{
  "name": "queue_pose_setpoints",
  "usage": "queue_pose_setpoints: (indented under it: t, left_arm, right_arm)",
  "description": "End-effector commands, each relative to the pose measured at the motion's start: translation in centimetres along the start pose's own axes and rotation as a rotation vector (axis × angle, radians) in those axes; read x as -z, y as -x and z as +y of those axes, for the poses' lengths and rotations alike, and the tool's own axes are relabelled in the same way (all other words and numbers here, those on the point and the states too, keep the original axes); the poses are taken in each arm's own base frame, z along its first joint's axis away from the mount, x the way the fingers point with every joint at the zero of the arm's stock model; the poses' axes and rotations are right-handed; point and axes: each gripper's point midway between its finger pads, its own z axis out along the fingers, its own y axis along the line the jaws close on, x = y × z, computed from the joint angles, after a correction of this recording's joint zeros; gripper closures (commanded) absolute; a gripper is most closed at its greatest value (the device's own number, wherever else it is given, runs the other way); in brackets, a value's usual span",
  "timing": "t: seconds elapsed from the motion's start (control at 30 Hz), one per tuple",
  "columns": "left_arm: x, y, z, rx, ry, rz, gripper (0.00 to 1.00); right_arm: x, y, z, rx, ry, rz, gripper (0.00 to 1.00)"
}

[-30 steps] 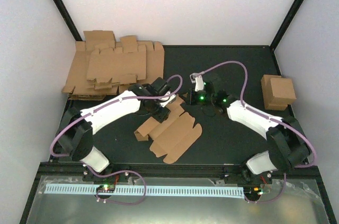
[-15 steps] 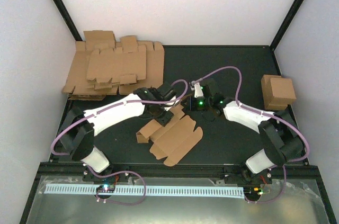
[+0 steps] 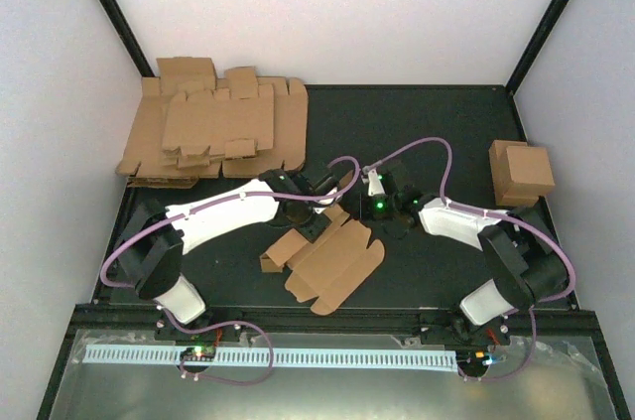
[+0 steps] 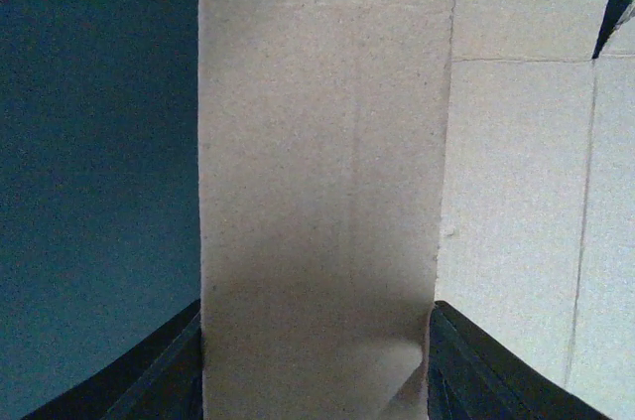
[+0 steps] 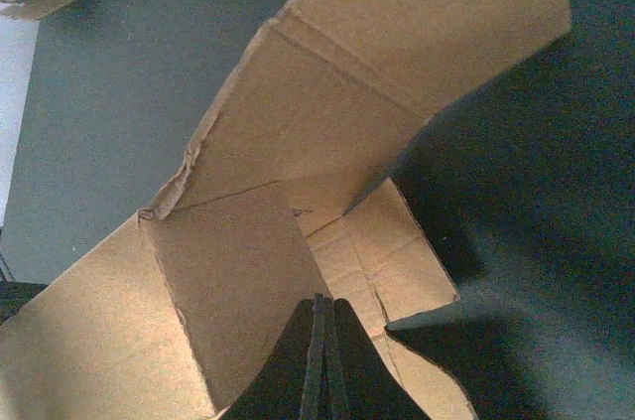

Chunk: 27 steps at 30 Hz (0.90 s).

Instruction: Fold the paper box

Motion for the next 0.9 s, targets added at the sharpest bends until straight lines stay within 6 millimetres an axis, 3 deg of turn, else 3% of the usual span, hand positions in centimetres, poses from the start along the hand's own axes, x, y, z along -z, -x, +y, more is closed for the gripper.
queue_pose_setpoints:
  t: [0.0, 0.87]
  left_arm:
    - [0.3, 1.4, -0.4, 0.011, -0.010, -0.045, 0.45]
    - [0.2, 1.1, -1.3, -0.013, -0.067, -0.063, 0.45]
  right_arm:
    - [-0.3, -0.2, -0.3, -0.004, 0.000, -0.001, 0.98]
    - [-0.1, 0.3, 1.8, 0.032, 0.086, 0.011, 0.98]
